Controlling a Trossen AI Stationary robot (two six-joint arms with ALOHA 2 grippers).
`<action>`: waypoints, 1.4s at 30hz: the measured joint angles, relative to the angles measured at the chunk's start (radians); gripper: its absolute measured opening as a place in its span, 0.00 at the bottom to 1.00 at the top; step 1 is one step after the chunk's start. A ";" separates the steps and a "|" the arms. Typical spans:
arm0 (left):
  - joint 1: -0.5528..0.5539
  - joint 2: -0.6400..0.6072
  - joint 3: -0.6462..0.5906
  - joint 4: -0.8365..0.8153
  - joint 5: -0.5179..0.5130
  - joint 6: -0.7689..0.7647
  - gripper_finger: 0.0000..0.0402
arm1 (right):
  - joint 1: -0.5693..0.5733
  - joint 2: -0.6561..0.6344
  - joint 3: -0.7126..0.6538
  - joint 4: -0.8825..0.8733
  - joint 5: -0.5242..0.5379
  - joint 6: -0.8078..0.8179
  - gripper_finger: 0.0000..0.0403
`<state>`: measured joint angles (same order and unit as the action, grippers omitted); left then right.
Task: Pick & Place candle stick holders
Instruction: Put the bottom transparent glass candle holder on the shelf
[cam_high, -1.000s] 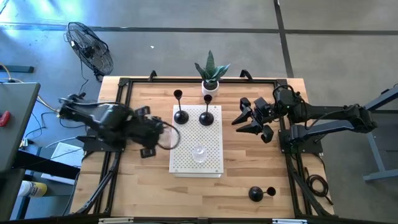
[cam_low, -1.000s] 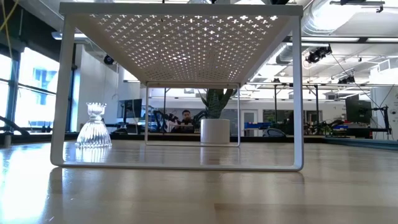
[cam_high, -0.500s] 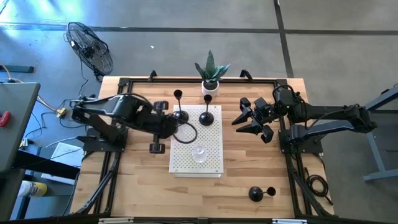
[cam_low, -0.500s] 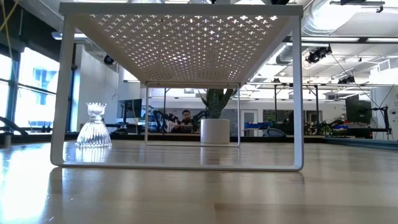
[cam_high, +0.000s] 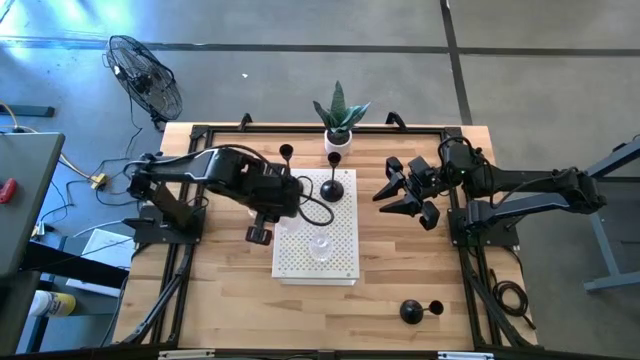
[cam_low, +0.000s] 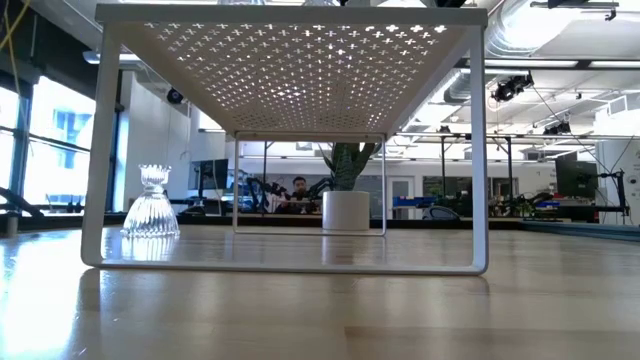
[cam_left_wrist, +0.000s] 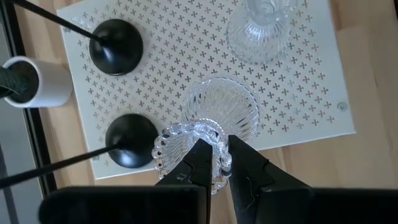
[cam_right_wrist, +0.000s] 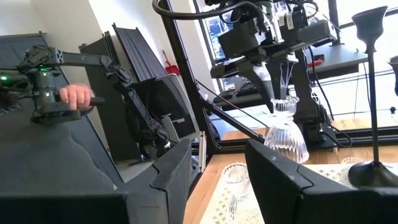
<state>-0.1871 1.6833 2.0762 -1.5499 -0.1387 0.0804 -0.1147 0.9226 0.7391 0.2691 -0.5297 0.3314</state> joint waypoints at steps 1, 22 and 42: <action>0.000 0.000 0.000 0.000 -0.002 0.007 0.06 | 0.000 0.000 0.000 0.000 0.000 0.000 0.36; 0.039 0.032 -0.046 0.028 0.027 0.159 0.06 | 0.001 0.000 0.000 -0.004 0.000 0.006 0.36; 0.016 0.093 -0.045 0.011 0.045 0.159 0.05 | 0.081 0.000 0.000 -0.026 0.004 0.008 0.36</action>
<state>-0.1715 1.7764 2.0308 -1.5393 -0.0937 0.2390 -0.0340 0.9226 0.7391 0.2433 -0.5259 0.3393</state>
